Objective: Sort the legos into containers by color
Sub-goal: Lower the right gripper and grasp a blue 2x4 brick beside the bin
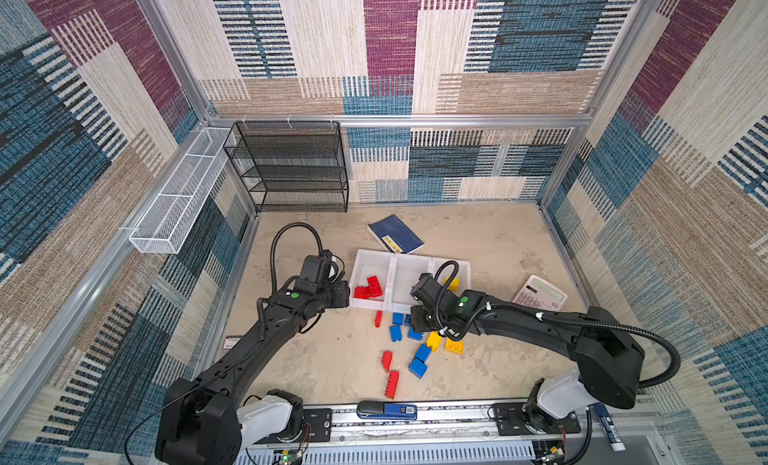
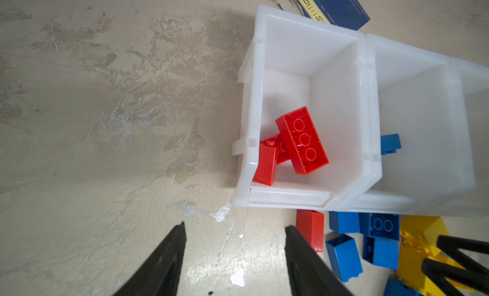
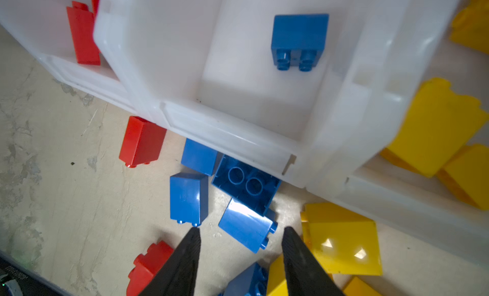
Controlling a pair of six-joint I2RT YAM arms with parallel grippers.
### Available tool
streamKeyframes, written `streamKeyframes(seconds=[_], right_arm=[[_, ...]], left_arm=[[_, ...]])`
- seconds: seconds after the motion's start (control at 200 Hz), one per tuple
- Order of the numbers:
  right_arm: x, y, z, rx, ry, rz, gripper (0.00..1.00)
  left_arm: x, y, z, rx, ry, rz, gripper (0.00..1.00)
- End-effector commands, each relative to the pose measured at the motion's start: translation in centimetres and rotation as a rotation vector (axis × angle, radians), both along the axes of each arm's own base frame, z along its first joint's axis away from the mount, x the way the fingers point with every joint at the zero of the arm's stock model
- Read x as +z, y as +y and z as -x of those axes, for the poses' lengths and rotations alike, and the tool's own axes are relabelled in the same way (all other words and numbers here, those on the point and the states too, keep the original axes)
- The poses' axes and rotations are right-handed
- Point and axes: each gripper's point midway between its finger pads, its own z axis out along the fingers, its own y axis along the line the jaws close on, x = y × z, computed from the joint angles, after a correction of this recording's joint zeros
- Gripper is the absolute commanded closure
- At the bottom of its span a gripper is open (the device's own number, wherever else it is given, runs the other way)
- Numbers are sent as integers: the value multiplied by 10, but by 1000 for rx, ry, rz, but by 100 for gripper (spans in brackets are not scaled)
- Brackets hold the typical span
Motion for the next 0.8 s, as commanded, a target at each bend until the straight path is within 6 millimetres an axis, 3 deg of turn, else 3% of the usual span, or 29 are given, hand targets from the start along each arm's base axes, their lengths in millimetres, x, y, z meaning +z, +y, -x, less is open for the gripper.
streamKeyframes(seconds=[0.0,0.215,0.796], right_arm=[[0,11,-5,4,-4,-30,46],[-14,7,-6,-7,12,-1,44],[-32,15,-34,-51,29,38,40]], left_arm=[[-3,0,5,6,15,19,37],[-6,2,9,12,19,19,37],[-7,4,14,14,23,17,37]])
